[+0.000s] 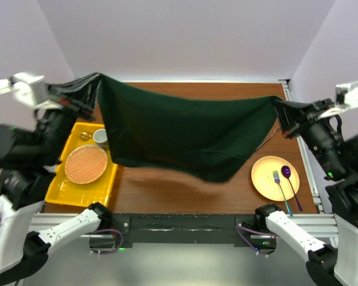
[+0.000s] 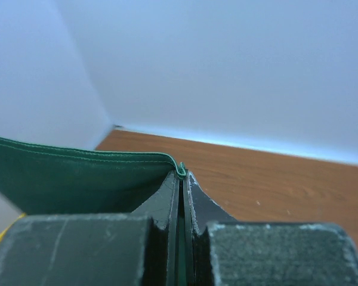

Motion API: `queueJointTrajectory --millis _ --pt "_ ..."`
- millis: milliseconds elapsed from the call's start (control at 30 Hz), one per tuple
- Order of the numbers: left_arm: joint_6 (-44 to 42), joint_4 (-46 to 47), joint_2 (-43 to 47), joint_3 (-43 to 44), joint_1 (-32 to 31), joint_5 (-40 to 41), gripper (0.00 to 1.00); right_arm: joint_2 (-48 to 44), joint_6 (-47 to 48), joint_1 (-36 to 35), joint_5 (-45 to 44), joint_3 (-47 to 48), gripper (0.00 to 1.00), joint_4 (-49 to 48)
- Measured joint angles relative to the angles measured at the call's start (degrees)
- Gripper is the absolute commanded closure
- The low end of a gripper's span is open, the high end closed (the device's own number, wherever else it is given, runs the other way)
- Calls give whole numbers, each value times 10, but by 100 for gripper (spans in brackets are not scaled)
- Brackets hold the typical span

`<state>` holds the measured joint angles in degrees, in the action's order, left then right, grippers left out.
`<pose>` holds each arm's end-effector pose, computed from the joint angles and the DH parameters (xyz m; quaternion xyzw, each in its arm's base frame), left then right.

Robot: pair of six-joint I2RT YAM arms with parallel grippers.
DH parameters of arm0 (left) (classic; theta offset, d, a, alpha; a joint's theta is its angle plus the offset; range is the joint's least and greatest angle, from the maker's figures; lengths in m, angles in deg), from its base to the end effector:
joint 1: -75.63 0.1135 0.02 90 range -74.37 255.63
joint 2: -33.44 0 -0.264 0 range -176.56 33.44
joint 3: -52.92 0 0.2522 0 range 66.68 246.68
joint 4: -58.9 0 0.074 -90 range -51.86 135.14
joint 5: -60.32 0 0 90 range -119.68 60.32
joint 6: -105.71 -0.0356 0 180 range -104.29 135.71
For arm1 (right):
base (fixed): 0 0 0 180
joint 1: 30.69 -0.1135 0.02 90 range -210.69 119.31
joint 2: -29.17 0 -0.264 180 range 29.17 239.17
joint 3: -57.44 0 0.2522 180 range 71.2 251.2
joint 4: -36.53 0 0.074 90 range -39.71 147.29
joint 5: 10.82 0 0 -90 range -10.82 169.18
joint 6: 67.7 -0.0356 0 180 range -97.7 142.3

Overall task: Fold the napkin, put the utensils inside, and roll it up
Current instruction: Flatten the napkin out

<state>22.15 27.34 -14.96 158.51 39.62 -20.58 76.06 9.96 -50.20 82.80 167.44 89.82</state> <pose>0.0679 -0.0424 0.5701 0.0706 0.5305 -0.2660 0.8017 0.0573 0.0227 0.5498 -0.0644 0.6409 0.2294 0.7297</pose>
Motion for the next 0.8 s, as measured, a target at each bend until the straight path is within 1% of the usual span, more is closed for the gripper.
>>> queueJointTrajectory --millis 133,167,233,267,333,500,600,667,700,733,767,800 --pt "-1 1 -71 -30 0 97 100 62 -22 0 -117 -5 100 18" --pt "-1 1 -101 -38 3 124 100 98 -26 0 -151 -9 100 18" --pt "0 -1 -166 -47 17 153 100 161 -30 1 -189 -19 100 15" --pt "2 -2 -211 -48 31 158 100 217 -30 2 -212 -24 100 15" --pt "9 -3 -301 -50 62 155 100 294 -30 5 -238 -35 100 -3" --pt "14 8 -499 -50 114 138 100 498 -13 30 -262 -76 100 -57" --pt "14 8 -617 -22 129 133 100 604 -1 51 -264 -66 100 -89" --pt "12 13 -682 3 135 132 100 679 11 62 -262 -31 99 -104" --pt "9 14 -714 20 138 132 83 706 16 65 -261 -15 91 -112" --pt "8 14 -740 38 139 133 69 737 22 68 -256 6 63 -122" --pt "4 13 -761 55 141 134 58 763 27 70 -249 28 56 -127" --pt "3 8 -782 78 143 136 51 787 31 71 -246 51 48 -130"
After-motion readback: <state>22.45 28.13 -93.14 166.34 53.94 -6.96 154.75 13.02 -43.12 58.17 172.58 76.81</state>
